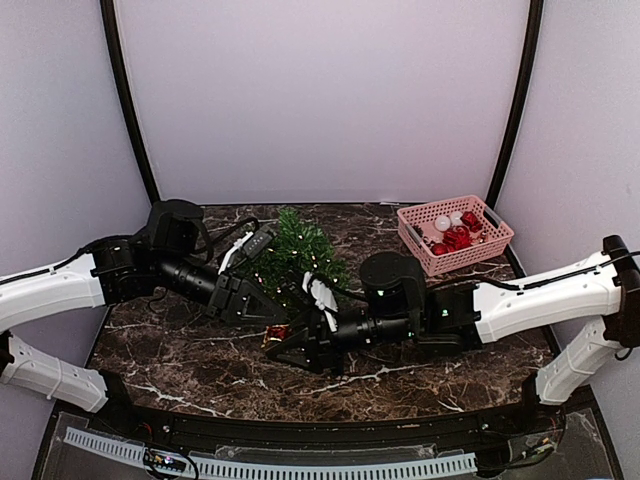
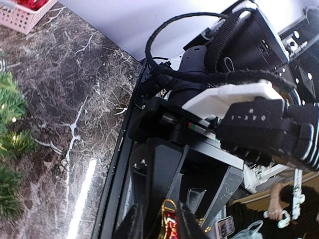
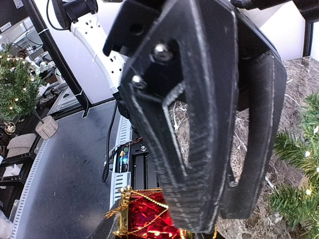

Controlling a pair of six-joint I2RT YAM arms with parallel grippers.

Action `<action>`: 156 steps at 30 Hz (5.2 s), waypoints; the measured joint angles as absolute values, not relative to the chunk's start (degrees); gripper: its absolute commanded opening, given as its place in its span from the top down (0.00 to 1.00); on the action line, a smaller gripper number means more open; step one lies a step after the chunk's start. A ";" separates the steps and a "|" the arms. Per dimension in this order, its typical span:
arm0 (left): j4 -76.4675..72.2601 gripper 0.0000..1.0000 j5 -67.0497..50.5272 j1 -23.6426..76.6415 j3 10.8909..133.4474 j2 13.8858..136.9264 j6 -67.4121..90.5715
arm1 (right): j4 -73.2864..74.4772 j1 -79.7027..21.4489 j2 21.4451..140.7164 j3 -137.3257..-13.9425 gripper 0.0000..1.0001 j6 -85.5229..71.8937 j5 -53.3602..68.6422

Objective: Decorate the small christmas tree
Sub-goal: Pass from the right arm to the left

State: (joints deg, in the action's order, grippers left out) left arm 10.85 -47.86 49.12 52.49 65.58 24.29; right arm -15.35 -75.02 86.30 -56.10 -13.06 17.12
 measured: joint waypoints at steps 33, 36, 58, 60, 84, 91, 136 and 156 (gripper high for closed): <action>-10.83 1.00 -35.00 49.12 34.68 54.43 38.74 | -24.49 -75.00 86.65 -51.20 0.64 -20.23 11.81; -13.23 1.00 -32.21 49.12 33.10 53.54 40.88 | -26.85 -75.00 87.70 -50.98 0.64 -21.37 11.20; -21.37 1.00 -19.40 49.36 28.47 53.45 45.39 | -41.34 -72.60 91.35 -45.15 0.64 -30.20 4.08; -21.41 1.00 -18.50 49.36 28.47 54.08 44.95 | -41.89 -72.27 91.79 -44.82 0.64 -30.81 4.03; -5.13 0.39 -22.87 41.63 41.10 55.22 37.30 | -31.11 -68.82 90.24 -48.97 0.64 -24.58 7.77; 1.08 0.35 -32.29 41.69 50.02 57.19 27.40 | -19.55 -69.23 84.20 -53.41 0.64 -15.84 3.92; 15.70 0.66 -12.78 58.35 64.88 70.46 2.15 | -8.95 -71.66 80.71 -56.47 0.64 -9.34 -0.49; 15.59 0.98 -10.46 58.26 64.84 70.63 1.96 | -9.65 -71.85 80.71 -56.29 0.64 -9.98 -0.69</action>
